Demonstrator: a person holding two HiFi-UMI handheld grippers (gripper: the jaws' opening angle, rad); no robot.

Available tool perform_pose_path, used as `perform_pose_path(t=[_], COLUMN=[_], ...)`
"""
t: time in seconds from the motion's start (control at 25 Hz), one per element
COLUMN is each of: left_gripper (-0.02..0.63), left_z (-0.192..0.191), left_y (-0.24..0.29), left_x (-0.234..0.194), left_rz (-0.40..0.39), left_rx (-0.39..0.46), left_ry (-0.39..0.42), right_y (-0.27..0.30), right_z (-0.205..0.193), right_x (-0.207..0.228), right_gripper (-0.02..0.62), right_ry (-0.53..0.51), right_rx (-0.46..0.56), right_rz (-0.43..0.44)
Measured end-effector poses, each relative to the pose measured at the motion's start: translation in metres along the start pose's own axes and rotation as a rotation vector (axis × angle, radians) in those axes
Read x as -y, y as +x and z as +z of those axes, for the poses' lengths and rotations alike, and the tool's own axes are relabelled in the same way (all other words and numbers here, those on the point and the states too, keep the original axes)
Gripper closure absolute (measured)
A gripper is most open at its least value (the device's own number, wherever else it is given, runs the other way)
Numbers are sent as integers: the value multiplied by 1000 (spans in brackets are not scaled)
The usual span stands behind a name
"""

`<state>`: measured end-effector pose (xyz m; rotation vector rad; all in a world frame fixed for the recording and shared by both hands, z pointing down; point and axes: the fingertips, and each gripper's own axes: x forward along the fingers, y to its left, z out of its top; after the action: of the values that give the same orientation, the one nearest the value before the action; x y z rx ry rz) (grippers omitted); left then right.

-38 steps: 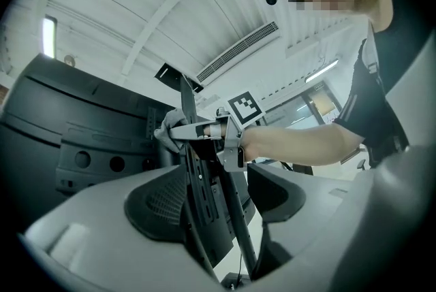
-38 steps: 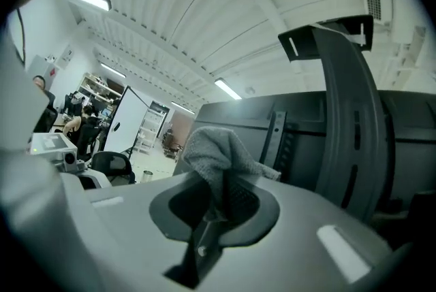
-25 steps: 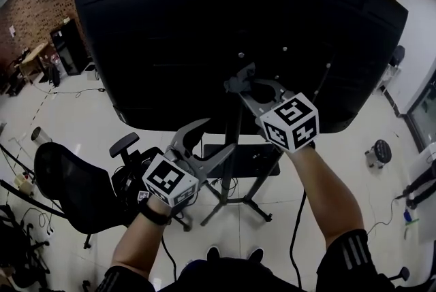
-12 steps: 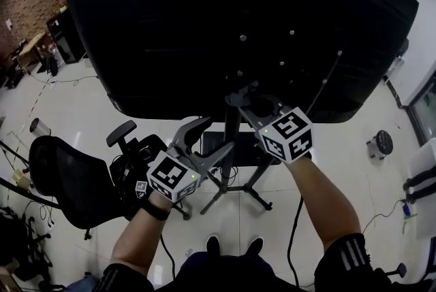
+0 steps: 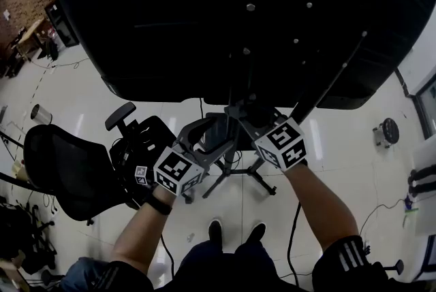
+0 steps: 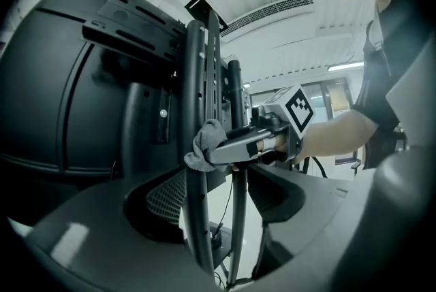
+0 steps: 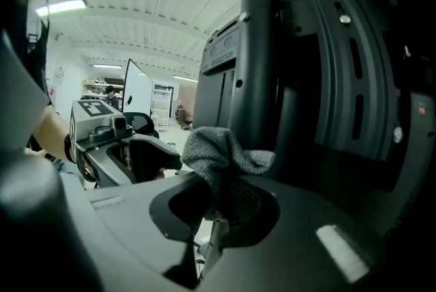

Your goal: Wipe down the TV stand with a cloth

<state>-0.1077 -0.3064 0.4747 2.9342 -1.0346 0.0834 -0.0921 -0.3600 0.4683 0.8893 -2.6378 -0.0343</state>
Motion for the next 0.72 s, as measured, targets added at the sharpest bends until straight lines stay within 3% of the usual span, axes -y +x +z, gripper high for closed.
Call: perform_pose_path(t=[0.72], left_gripper=[304], left_z=[-148], left_y=[19], left_x=[-5], left_rz=[-4], left_rx=[-148], left_ry=[-132], right_y=[63], right_z=[-208], right_x=[-25], right_gripper=[565], right_ry=[70], right_rx=[-183], right_rz=[46])
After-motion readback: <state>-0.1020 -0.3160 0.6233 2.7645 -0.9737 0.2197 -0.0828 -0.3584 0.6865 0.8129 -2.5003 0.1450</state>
